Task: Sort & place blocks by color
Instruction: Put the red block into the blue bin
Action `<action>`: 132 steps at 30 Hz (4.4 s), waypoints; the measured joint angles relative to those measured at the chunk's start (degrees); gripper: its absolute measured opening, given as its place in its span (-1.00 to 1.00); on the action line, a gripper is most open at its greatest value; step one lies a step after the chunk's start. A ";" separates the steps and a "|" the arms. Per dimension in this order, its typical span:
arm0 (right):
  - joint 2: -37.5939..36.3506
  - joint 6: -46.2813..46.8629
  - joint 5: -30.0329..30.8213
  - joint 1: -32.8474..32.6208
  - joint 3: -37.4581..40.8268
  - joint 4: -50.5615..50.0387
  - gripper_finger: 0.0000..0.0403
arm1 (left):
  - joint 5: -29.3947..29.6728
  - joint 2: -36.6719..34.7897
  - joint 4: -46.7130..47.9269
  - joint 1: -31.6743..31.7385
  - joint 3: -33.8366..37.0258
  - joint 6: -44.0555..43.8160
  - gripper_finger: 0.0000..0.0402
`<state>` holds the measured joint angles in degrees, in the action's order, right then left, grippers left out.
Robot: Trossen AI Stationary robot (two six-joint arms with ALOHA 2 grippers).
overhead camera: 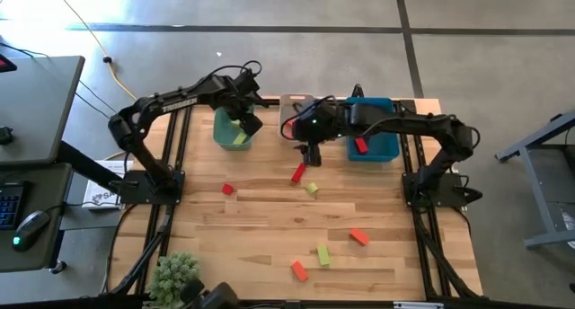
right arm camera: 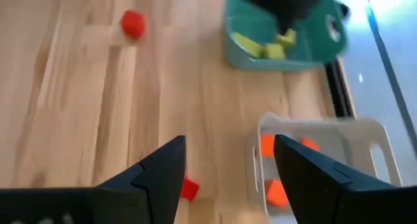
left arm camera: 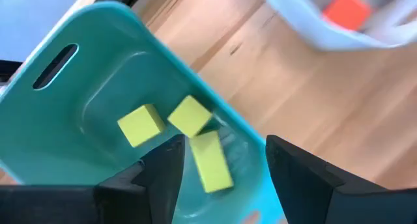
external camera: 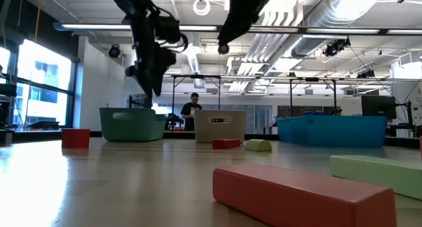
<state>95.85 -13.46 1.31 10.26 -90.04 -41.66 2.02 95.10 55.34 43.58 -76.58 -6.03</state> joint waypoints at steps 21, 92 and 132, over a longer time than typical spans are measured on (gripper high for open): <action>16.97 -25.20 -6.20 -1.48 0.00 -0.83 0.09 | 0.11 -17.27 6.69 -17.09 -0.04 -17.14 0.01; 28.57 -5.96 4.88 0.39 -23.12 -23.79 -0.65 | 12.25 -18.61 -1.48 -12.32 -0.02 -5.81 0.02; 10.54 29.24 25.37 10.30 -14.34 -43.85 -0.65 | 8.40 -18.61 -6.37 -1.94 -0.02 4.31 0.02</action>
<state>106.39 15.78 26.68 20.56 -104.38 -85.51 10.42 76.49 48.97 41.65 -76.60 -1.72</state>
